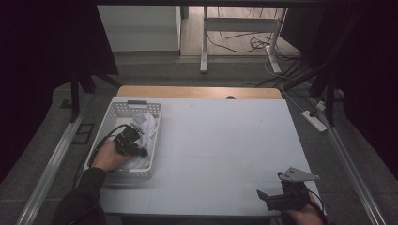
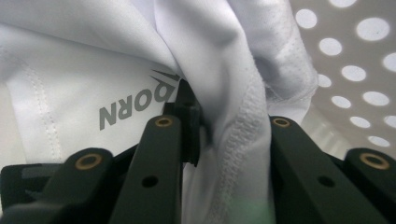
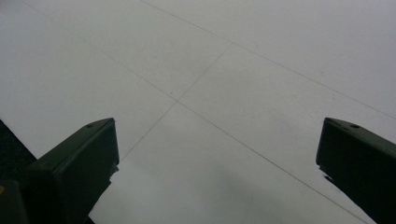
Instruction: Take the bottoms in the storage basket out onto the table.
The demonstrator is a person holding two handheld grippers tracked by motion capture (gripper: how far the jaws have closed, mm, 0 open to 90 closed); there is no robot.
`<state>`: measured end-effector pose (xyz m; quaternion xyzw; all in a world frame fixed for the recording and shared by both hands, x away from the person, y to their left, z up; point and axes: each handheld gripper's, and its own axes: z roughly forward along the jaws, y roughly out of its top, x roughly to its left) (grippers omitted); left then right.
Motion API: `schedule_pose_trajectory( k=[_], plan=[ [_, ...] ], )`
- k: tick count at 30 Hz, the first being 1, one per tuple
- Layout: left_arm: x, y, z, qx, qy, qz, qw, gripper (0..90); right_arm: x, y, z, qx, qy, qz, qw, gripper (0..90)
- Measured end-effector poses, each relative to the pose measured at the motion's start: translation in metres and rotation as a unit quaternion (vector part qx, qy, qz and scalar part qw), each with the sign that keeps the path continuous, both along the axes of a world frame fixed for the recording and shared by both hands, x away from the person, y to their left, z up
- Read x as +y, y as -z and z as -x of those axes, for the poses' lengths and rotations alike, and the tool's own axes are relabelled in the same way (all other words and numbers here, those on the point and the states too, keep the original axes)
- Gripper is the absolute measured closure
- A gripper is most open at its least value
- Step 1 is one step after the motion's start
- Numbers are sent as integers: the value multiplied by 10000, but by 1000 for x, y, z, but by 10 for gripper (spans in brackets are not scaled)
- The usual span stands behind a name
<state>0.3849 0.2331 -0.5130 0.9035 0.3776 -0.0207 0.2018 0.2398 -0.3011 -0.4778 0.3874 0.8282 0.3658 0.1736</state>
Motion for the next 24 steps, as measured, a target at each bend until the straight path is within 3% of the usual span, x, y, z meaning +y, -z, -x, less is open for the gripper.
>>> schedule_pose_trajectory(
  k=[3,8,13,17,24],
  plan=[
    [-1,-4,2,-126,39,-43,9999,768,0,0,0,12,6,2,10000,0],
    [6,-20,5,-439,-130,296,9985,769,0,0,0,18,8,2,10000,0],
    [16,-40,8,-715,-288,644,9949,769,0,0,0,22,6,0,10000,0],
    [25,-55,11,-896,-435,966,9903,770,0,0,-1,28,7,-2,10000,0],
    [31,-77,14,-1130,-500,1126,9859,770,0,0,-1,36,0,-5,10000,0]
  ],
)
